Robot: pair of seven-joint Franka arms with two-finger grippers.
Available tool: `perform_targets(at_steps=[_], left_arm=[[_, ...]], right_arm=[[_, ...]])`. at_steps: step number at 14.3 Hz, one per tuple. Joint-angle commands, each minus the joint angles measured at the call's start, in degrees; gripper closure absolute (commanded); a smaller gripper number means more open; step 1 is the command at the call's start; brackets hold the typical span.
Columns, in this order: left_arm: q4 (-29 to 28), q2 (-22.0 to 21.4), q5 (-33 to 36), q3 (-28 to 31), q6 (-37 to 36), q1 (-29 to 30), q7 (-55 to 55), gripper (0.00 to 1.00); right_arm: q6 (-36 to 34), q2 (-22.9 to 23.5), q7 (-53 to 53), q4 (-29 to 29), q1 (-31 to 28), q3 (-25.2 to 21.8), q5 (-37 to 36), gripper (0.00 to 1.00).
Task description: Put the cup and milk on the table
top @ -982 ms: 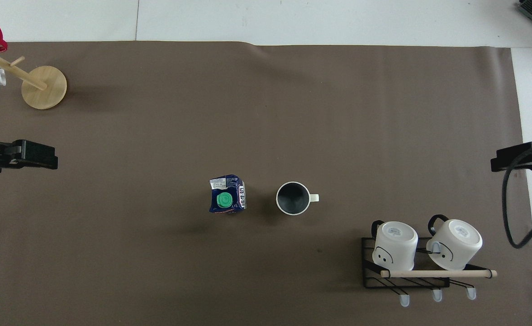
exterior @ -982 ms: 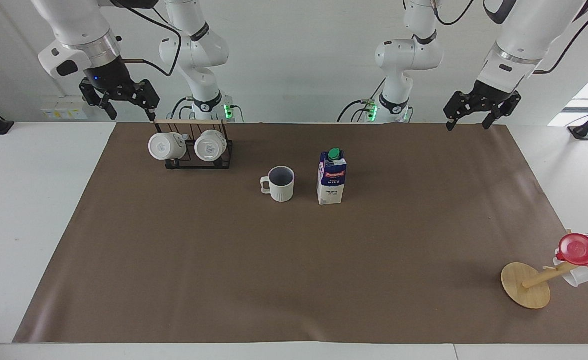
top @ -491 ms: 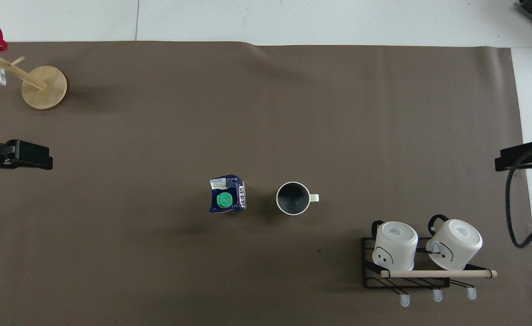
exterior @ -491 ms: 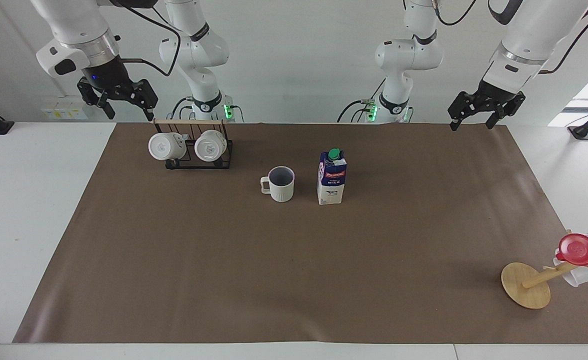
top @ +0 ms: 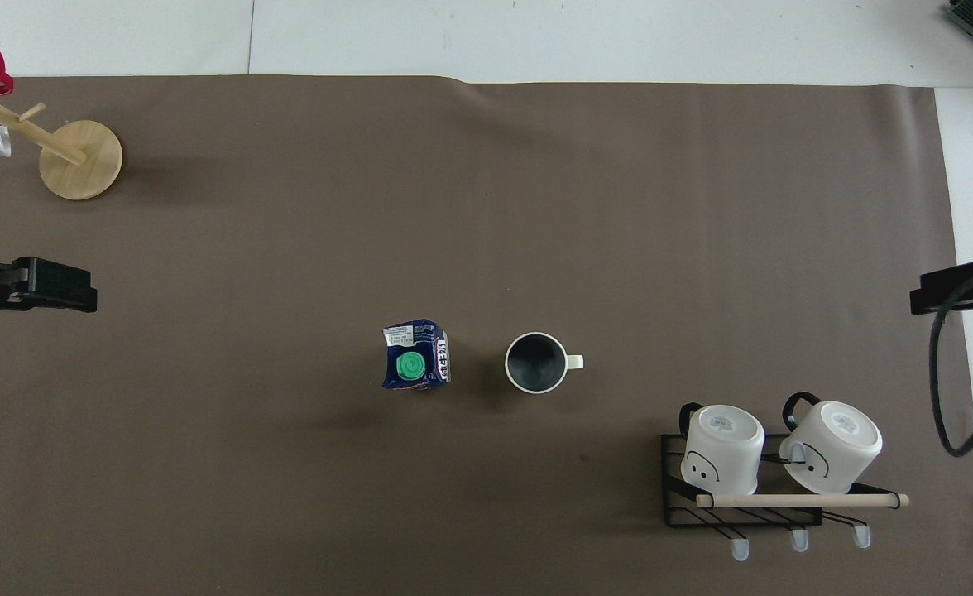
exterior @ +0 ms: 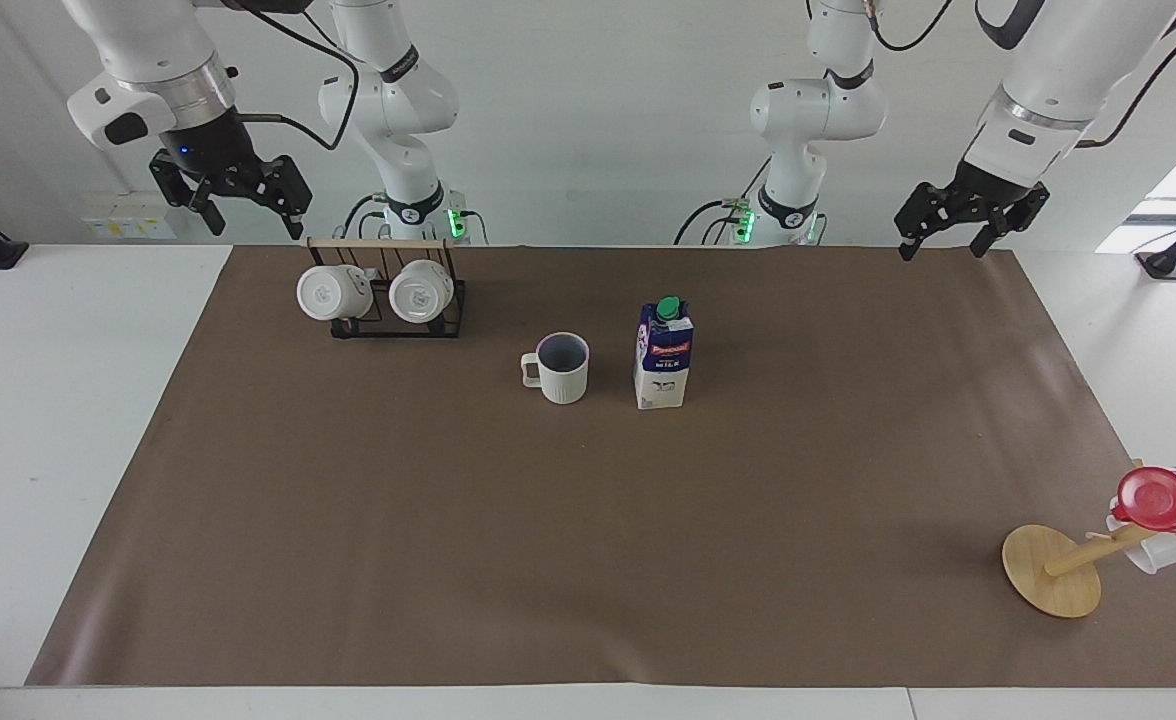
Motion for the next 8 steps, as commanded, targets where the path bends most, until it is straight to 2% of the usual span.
perform_targets(at_steps=[1,8], left_arm=[[0.8,-0.3,-0.1,0.5,-1.1,-1.0,0.7,0.00],[0.7,-0.3,-0.1,0.5,-1.1,-1.1,1.3,0.00]], right_arm=[[-0.7,-0.5,0.5,0.2,-0.1,0.1,0.1,0.00],[-0.1,-0.7,0.7,-0.4,0.0,0.2,0.4,0.00]])
